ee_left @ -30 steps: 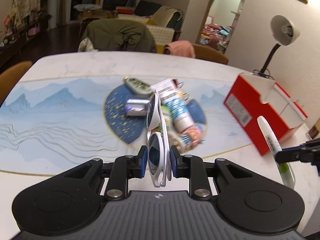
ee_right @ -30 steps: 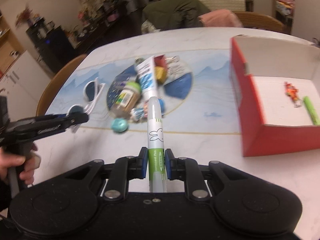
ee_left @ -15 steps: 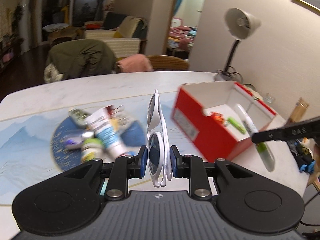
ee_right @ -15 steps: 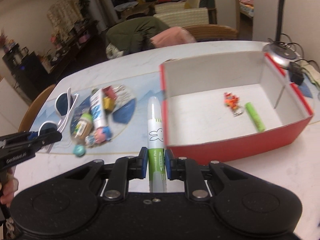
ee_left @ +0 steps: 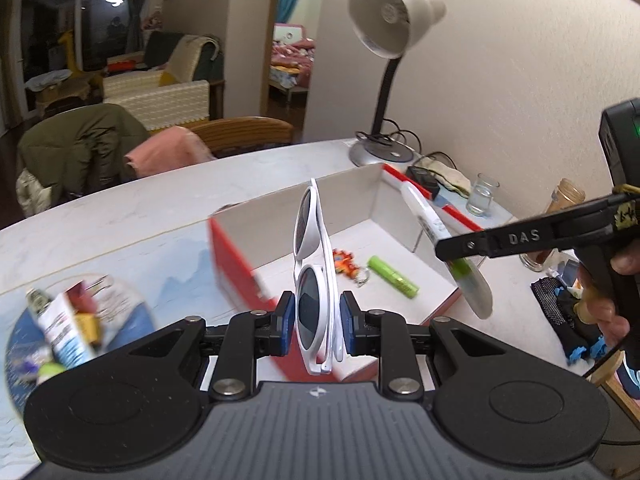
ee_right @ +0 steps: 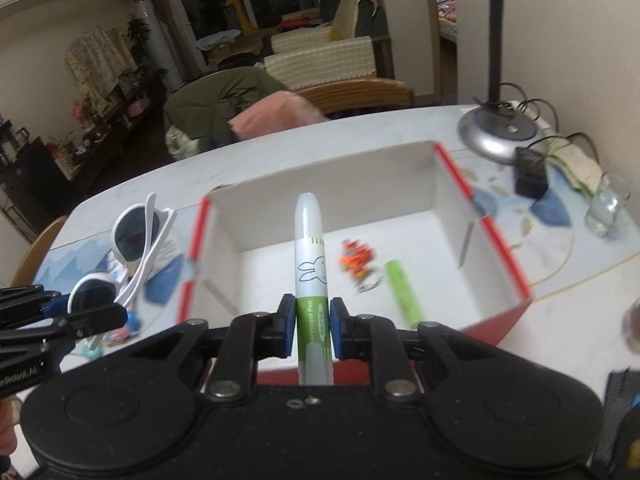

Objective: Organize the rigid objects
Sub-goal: 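Carry the sunglasses and marker over the shoebox with both grippers, then lower the sunglasses and marker into the box and open both grippers, then withdraw both grippers from the box back to the pile, then close the left gripper on the teal soap while the right gripper approaches the pink figurine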

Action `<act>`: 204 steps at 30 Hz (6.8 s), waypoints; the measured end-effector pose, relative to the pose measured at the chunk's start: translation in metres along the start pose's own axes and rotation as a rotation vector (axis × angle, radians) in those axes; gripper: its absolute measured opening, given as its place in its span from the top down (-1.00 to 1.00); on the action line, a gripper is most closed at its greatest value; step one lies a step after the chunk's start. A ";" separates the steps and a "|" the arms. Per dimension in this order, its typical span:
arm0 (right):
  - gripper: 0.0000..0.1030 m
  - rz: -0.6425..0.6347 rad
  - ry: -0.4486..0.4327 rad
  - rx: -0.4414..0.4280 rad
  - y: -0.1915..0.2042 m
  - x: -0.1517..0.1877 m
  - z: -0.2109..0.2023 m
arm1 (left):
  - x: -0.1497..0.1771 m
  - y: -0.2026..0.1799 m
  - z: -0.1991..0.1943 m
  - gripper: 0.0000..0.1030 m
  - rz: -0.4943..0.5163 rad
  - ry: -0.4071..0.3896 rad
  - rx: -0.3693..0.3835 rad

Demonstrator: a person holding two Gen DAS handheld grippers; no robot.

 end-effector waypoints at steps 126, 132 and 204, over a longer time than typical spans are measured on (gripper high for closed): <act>-0.68 -0.253 0.003 -0.123 0.200 0.050 0.011 | 0.095 0.169 -0.098 -0.74 -0.218 0.036 -0.213; -0.70 -0.253 0.033 -0.121 0.225 0.056 0.032 | 0.122 0.188 -0.099 -1.00 -0.237 0.045 -0.200; -0.45 -0.331 0.231 -0.092 0.274 0.074 0.120 | 0.164 0.193 -0.052 0.24 -0.218 0.060 -0.286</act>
Point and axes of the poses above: each gripper's, at about its wrist camera, not at the fingertips, and z roughly the way its jaws point, y to its left, x to its underside, the point moved 5 cm from there along z, roughly the way its jaws point, and after that the axes turned 3 degrees about x, right-handed, at the moved point
